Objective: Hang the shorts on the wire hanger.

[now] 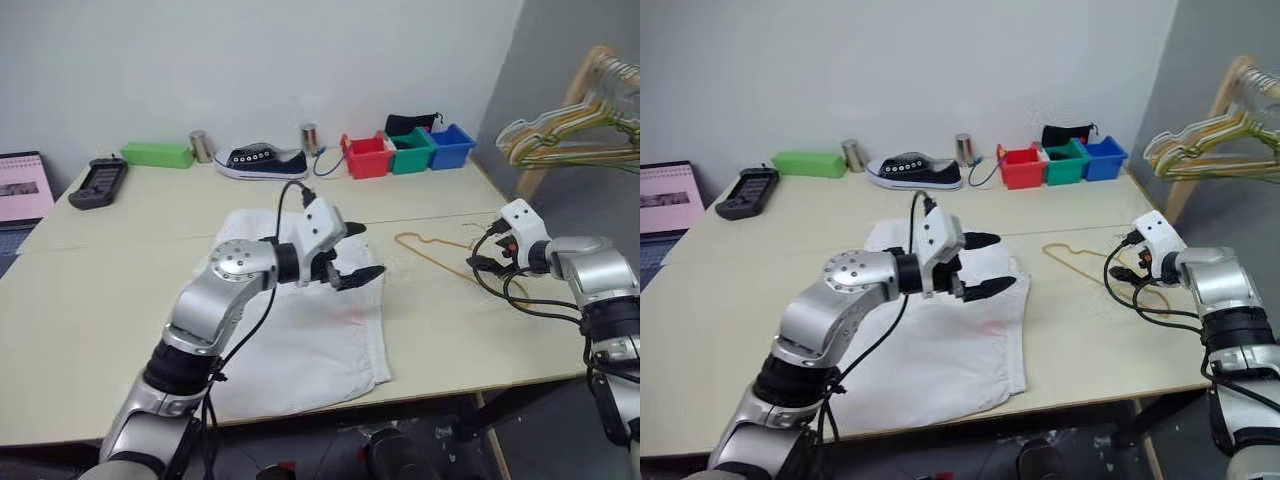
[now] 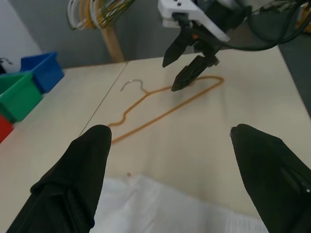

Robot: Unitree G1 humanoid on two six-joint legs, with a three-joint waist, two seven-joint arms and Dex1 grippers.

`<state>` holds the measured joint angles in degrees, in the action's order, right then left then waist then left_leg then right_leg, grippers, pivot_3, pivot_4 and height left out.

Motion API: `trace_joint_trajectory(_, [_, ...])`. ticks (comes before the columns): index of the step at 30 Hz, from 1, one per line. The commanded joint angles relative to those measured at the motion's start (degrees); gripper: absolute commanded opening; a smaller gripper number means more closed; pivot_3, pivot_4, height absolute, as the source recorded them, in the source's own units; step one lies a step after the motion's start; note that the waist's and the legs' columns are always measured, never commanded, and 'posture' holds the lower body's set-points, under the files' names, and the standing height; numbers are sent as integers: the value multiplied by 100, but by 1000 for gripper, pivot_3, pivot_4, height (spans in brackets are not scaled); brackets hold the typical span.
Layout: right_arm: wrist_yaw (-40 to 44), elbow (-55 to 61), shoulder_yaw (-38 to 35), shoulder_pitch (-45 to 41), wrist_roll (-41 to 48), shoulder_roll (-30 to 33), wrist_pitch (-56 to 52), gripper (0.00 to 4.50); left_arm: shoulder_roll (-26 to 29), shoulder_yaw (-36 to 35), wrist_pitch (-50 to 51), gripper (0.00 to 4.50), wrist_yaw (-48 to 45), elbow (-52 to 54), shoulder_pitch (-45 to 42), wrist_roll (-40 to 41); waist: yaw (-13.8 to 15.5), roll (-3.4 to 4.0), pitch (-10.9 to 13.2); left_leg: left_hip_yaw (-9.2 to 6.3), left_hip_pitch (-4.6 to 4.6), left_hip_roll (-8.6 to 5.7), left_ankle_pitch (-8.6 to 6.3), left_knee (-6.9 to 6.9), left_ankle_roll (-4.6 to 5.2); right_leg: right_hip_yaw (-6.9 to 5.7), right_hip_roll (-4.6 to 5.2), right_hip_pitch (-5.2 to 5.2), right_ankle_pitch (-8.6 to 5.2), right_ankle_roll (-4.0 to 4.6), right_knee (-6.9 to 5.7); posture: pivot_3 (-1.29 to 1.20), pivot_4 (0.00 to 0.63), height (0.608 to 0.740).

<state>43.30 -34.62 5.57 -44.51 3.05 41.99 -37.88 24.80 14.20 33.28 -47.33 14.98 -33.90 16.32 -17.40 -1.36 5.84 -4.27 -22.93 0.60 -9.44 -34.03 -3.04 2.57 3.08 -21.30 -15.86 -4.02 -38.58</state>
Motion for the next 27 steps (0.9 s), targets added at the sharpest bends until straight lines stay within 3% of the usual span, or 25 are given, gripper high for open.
trace_joint_trajectory(1, [-62,-1028,-97,-402,-145,-57,368,4435,-59,81,-42,4166,49,67,-59,-47,-105,0,0,0,0,0,0,1,0,1,0,-1,0,0,0,-299,59,740])
trace_joint_trajectory(7, [-232,-2337,-29,-570,-426,-214,1049,4435,-65,84,52,4166,147,111,92,-34,-372,1,-1,-1,13,-2,0,-1,0,3,0,16,-1,1,1,-288,54,740])
trace_joint_trajectory(11, [-379,-2922,-194,-693,-359,-290,1120,4435,-67,76,121,4166,223,204,159,-51,-397,-2,-1,-7,30,-4,1,-3,0,1,0,45,-7,11,7,-271,47,740])
trace_joint_trajectory(14, [-297,-3132,-244,-761,-370,-347,1193,3968,-41,75,152,4179,248,262,184,-60,-395,-2,-2,-23,75,-4,0,0,-1,-13,-2,122,-11,18,61,-265,44,740])
trace_joint_trajectory(17, [-118,-3176,-190,-790,-424,-402,1265,3175,11,43,173,4179,232,284,166,-61,-398,-1,-3,-27,87,-9,-1,-1,-2,-11,0,168,-6,6,110,-255,39,740])
trace_joint_trajectory(27, [101,-3208,20,-650,-766,-412,1643,766,193,-8,110,4179,209,205,106,-137,-381,-4,-9,-34,89,-13,-1,-1,-2,-10,1,197,12,-24,158,-246,30,740])
